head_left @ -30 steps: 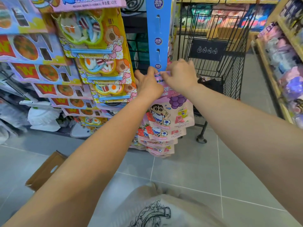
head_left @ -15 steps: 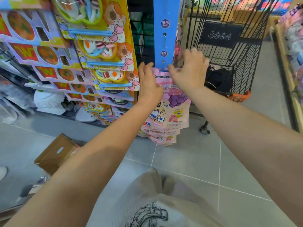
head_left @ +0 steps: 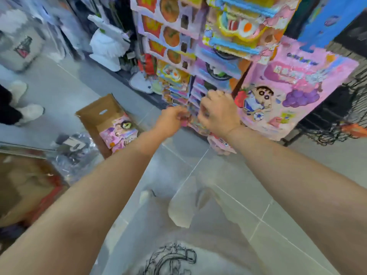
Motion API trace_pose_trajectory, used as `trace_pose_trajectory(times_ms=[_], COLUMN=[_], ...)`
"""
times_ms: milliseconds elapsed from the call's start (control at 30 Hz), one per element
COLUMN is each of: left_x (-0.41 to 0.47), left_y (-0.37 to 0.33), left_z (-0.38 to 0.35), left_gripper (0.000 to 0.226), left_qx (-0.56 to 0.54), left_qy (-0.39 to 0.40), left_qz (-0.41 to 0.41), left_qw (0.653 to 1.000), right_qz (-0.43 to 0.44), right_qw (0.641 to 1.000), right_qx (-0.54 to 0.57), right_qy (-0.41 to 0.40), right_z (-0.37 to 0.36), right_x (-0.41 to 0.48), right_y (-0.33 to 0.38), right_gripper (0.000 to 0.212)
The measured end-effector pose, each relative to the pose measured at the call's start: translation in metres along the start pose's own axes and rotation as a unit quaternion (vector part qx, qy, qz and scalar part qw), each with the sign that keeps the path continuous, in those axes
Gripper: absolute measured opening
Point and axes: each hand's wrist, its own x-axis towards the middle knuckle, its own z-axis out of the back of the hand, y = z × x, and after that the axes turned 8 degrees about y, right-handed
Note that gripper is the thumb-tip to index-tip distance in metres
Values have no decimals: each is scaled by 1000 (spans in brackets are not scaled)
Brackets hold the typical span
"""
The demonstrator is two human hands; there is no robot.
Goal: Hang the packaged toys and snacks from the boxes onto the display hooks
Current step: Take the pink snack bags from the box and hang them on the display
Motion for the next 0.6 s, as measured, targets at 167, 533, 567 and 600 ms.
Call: trace_pose_trajectory(times_ms=[167,533,567,600], left_x=[-4,55,69,75], left_y=[116,322,341,351], left_z=[102,263,270,274], left_gripper=[45,14,19,27], left_qx=[-34,-98,-146,-169], left_qy=[-27,-46,-50,-62], left_qz=[89,284,298,316], left_qw=[995,953,942,931], right_qz=[34,21,22,21], right_qw=[989,892,883,877], right_qx=[89,92,84,81], right_qy=[115,442,460,474], right_z=[-54,-244,-265,-282], right_x=[87,238,252,262], right_y=[98,194,196,196], right_gripper=[12,23,24,24])
